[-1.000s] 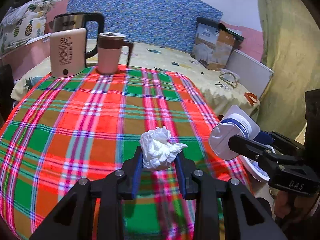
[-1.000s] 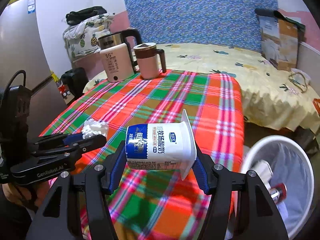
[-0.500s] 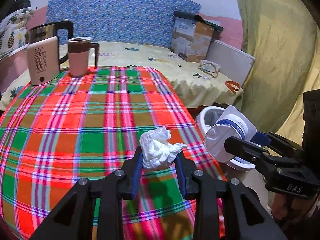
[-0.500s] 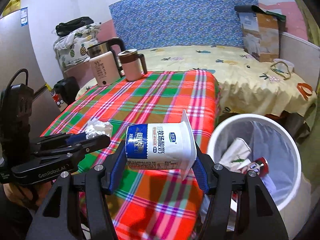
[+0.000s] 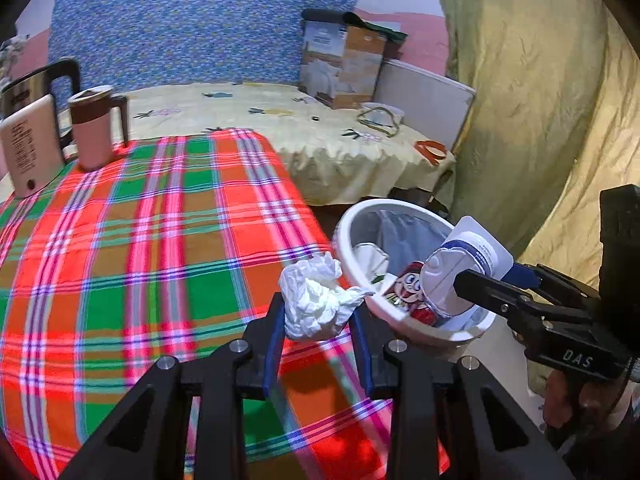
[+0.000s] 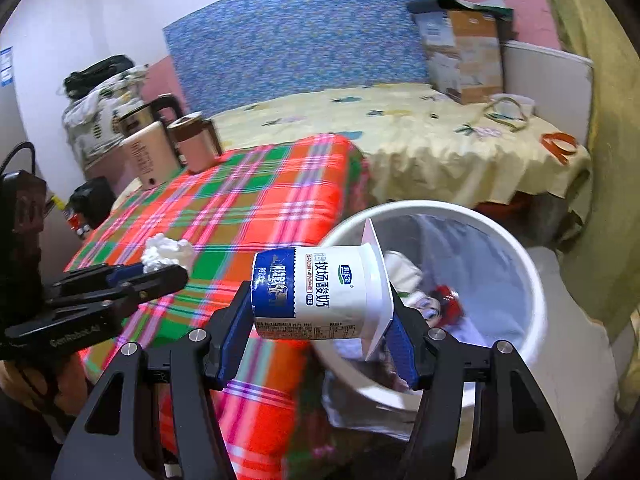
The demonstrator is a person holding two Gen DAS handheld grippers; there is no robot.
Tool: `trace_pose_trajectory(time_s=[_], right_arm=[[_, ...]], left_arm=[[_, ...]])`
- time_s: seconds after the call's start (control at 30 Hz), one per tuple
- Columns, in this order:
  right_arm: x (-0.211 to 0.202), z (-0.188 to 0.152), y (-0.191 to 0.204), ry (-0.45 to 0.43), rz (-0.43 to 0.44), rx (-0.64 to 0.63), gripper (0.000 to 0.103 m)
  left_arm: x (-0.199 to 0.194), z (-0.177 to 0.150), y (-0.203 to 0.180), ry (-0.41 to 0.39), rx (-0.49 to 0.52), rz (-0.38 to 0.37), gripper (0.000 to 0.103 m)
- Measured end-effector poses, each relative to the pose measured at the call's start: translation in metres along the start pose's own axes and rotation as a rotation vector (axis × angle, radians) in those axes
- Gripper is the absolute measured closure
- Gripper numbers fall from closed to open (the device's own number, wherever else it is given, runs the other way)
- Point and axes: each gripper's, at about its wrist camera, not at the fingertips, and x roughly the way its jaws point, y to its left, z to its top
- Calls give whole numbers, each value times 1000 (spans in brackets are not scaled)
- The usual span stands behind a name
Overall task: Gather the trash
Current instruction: 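Carry the tissue and yogurt cup over the bin with both tools, then open both tools to drop the tissue and yogurt cup into the bin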
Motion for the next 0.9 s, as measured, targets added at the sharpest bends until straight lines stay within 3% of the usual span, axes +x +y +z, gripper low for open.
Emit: trace_pose_trajectory(time_s=[0.33,0.9], right_arm=[[2,-5,-41,21,-93,76,41],[24,-13,-74,132,-174,88,40]], left_arm=[[32,14,-36,33,66,-61,71],[88,28,-74,110,151,-135,68]])
